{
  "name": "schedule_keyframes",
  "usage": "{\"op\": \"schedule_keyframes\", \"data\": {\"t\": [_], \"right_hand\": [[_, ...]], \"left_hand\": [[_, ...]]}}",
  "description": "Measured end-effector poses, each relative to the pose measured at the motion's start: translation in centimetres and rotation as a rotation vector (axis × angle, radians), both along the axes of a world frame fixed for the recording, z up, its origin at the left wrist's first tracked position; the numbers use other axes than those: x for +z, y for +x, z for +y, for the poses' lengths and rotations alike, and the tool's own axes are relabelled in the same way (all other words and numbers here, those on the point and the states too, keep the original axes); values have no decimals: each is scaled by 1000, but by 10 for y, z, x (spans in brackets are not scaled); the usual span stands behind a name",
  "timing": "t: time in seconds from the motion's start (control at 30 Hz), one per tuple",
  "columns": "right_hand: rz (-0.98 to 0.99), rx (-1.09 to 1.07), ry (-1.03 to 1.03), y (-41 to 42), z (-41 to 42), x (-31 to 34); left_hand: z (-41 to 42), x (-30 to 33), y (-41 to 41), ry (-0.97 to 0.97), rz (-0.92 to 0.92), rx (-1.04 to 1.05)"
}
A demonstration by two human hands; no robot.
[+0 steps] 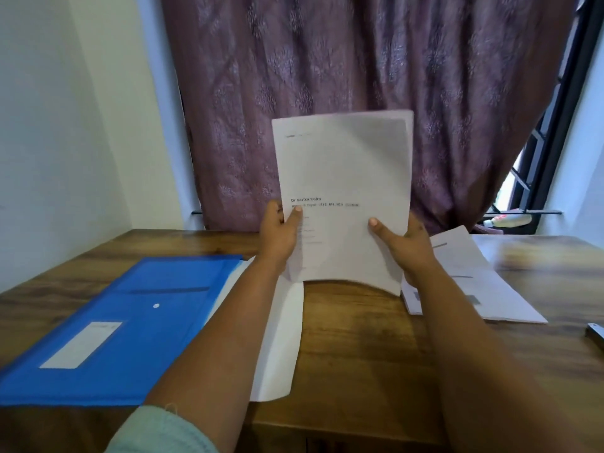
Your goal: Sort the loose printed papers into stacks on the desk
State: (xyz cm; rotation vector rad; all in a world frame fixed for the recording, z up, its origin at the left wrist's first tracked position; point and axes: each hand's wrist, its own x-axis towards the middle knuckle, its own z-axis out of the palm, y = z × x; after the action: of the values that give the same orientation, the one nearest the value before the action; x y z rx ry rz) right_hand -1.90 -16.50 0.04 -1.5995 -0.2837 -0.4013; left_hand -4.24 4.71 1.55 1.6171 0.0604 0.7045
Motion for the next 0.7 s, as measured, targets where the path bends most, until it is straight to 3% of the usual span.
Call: {"op": "schedule_keyframes", "data": {"t": [0.1, 0.2, 0.27, 0.37, 0.47, 0.53, 0.63, 0.7], "right_hand": [[47, 38, -40, 2, -2, 2], [145, 82, -295, 4, 1, -4], [53, -25, -386, 4, 4, -4], [5, -31, -150, -2, 9, 3], [229, 238, 23, -4, 25, 2], [416, 344, -53, -9, 43, -8], [654, 438, -212, -12, 61, -23], [665, 471, -390, -20, 66, -23]], "left_hand": [[-5, -12, -2, 116, 19, -11], [-5, -32, -3, 227, 176, -110], [-4, -38, -7, 300, 181, -92], [11, -19, -23, 279, 96, 9], [53, -1, -50, 96, 135, -37], [89, -8, -74, 176, 318, 29], [128, -35, -107, 830, 857, 327], [129, -53, -123, 925, 1031, 333]]}}
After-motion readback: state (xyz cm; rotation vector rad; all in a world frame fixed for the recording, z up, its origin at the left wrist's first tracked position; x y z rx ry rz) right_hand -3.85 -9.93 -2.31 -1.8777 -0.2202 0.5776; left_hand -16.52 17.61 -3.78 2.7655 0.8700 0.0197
